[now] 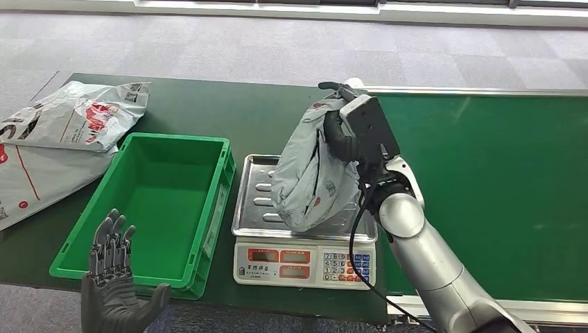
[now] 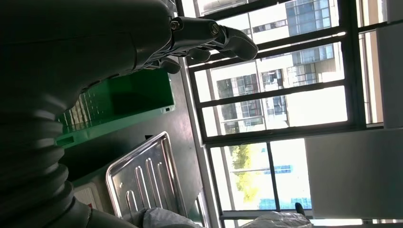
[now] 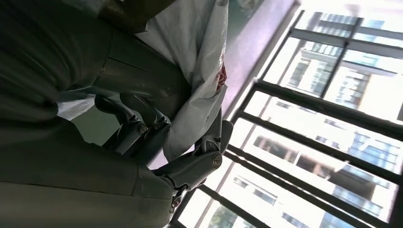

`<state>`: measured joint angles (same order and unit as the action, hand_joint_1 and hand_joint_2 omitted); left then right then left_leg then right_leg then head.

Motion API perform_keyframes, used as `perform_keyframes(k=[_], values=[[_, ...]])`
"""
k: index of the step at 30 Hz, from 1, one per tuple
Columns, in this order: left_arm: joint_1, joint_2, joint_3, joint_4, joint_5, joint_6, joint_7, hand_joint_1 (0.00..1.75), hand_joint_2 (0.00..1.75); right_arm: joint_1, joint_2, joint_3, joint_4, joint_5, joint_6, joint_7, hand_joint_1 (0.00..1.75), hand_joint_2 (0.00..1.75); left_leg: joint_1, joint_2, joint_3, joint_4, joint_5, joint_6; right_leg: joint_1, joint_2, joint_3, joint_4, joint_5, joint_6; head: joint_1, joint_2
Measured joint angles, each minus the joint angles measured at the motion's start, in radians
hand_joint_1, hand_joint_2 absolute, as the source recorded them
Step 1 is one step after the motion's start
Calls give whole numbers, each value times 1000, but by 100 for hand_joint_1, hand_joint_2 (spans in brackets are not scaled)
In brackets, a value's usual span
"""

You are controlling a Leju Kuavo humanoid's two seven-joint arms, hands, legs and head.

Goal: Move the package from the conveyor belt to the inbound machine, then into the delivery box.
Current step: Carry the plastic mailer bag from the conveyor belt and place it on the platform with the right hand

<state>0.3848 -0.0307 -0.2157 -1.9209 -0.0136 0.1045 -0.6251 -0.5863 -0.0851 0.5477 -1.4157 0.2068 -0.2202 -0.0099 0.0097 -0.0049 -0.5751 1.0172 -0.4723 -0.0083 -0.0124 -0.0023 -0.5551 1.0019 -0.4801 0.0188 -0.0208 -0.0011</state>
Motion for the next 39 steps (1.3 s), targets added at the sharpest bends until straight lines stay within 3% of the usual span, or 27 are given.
perform_keyframes(k=[3, 4, 7, 8, 17, 26, 33, 39], values=[[-2, 11, -5, -1, 2, 0, 17, 0, 175, -38, 17, 3, 106, 33, 13, 52, 175, 175, 0, 0, 0, 0, 0, 0, 0, 0, 0, 0, 0, 0, 0, 0], [-2, 13, -6, -1, 2, -2, 22, 0, 175, -50, 23, 4, 144, 40, 14, 60, 165, 175, 0, 0, 0, 0, 0, 0, 0, 0, 0, 0, 0, 0, 0, 0], [-3, 18, -11, -3, 1, -5, 34, 0, 175, -85, 39, 0, 266, 53, 14, 63, 36, 175, 0, 0, 0, 0, 0, 0, 0, 0, 0, 0, 0, 0, 0, 0], [-3, 18, -12, -3, 0, -6, 37, 0, 175, -94, 43, -3, 303, 60, 12, 62, 2, 175, 0, 0, 0, 0, 0, 0, 0, 0, 0, 0, 0, 0, 0, 0], [-6, 20, -24, -4, -16, -18, 61, 0, 175, -117, 84, -60, 532, 160, 23, 102, 0, 175, 0, 0, 0, 0, 0, 0, 0, 0, -1, 0, 0, 0, 0, 0], [-26, 28, -45, 7, -19, -70, 80, 0, 175, -127, 104, -97, 703, 270, 152, 169, 0, 175, 0, 0, 1, 0, 0, 0, 0, 1, -1, 0, 1, -1, 0, 0], [-34, 27, -45, 9, -33, -103, 87, 0, 175, -110, 111, -141, 729, 318, 147, 153, 0, 175, 0, 1, 1, 0, 0, 0, 0, 1, -1, 0, 1, -1, 0, 0], [-39, 12, -45, 9, -65, -149, 89, 0, 175, -31, 114, -220, 604, 375, 123, 110, 0, 175, 0, 0, 0, 0, 0, 0, 0, 1, -1, 0, 1, -1, 0, 0]])
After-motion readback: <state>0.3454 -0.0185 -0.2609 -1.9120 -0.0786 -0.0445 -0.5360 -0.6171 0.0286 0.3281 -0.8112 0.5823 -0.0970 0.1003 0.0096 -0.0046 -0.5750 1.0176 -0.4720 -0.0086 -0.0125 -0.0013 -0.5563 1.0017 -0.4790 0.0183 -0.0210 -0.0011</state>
